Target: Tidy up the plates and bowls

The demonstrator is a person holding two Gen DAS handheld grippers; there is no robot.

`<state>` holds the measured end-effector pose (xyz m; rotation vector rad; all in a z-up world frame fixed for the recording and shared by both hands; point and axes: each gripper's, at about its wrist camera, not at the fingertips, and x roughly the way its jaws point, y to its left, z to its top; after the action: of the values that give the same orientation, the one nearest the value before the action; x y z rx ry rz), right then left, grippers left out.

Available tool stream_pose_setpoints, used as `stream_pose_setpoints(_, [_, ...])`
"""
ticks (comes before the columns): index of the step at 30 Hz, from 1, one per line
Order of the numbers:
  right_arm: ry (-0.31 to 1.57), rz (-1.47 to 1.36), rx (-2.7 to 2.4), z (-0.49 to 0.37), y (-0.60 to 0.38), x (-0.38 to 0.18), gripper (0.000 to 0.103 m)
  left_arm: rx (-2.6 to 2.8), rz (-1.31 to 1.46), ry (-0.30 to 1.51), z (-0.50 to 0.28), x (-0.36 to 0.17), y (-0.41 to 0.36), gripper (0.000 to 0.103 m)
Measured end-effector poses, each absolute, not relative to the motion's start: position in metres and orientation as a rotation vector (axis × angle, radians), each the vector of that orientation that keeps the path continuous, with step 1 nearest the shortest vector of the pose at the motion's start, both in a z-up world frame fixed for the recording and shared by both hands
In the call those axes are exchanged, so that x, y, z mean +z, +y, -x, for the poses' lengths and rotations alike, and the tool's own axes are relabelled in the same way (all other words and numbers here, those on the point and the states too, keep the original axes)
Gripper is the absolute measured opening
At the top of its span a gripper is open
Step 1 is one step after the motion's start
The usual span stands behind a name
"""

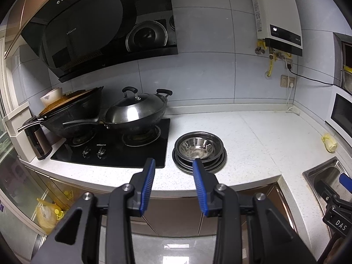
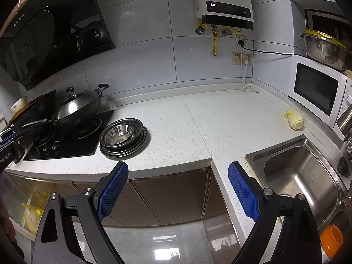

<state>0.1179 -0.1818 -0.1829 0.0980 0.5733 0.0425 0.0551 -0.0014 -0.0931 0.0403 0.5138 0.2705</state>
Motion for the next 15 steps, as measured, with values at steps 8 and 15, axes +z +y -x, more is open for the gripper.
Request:
stream_pose_setpoints(8, [0.577,-0.102,0.037,-0.1175,-0.1853,-0.1850,0.089,0.266,-0.043,0.515,-0.0553,-0.0934,-0.0009,0.034])
stream_pose_setpoints(15, [0.581,-0.102,0.037,-0.1182,-0.1868,-0.1859,0.089,0.260,-0.055,0.512,-0.0565,-0.0944,0.0016,0.034])
